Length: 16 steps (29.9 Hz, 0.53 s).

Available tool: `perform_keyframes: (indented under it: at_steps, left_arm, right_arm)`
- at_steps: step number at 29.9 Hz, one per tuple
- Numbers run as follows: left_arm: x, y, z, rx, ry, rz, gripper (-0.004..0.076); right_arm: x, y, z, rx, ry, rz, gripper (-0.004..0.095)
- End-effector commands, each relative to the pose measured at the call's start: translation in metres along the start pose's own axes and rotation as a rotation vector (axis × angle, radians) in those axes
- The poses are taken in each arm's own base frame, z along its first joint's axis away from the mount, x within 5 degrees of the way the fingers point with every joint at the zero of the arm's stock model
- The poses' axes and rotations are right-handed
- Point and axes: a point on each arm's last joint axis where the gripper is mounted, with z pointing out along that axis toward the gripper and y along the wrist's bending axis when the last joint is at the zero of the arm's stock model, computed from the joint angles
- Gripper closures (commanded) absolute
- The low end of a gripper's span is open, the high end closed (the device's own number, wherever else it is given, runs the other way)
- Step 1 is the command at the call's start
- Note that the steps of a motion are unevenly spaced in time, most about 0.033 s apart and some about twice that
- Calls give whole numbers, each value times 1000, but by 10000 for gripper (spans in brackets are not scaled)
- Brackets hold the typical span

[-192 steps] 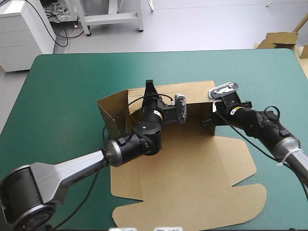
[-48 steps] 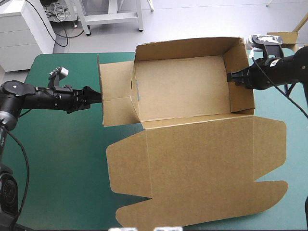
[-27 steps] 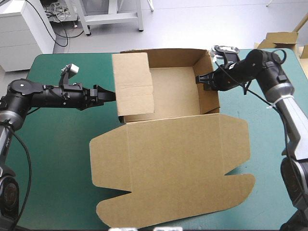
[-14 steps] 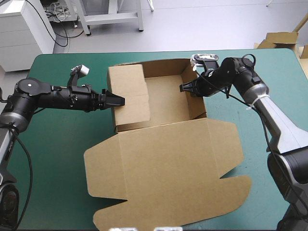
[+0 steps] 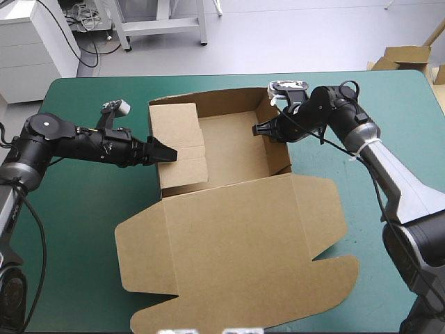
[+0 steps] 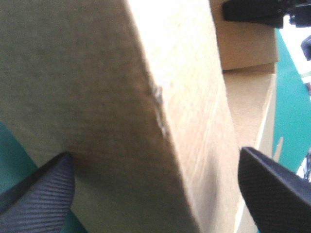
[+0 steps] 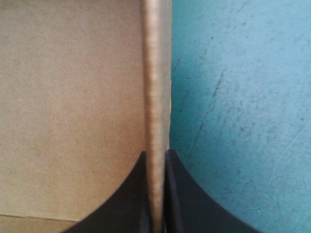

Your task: Fold the box

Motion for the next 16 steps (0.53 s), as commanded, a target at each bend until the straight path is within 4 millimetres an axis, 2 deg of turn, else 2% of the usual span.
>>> perform_keyframes:
  at_steps: [1, 5, 9, 13, 16]
  left_arm:
    - [2, -15, -11, -33, 21, -37, 110]
    - [6, -4, -13, -160, 60, -113, 175]
    - [9, 3, -12, -279, 85, -186, 262]
    - [8, 1, -3, -368, 65, -217, 363]
    - [7, -10, 9, -404, 60, -169, 437]
  right_arm:
    - [-10, 34, -28, -97, -128, 10, 927]
    - [-9, 50, -25, -107, -149, -11, 928]
    - [-8, 57, -25, -119, -157, 5, 928]
    - [-8, 57, -23, -120, -149, 28, 928]
    - [-6, 55, -19, -112, -119, 35, 928]
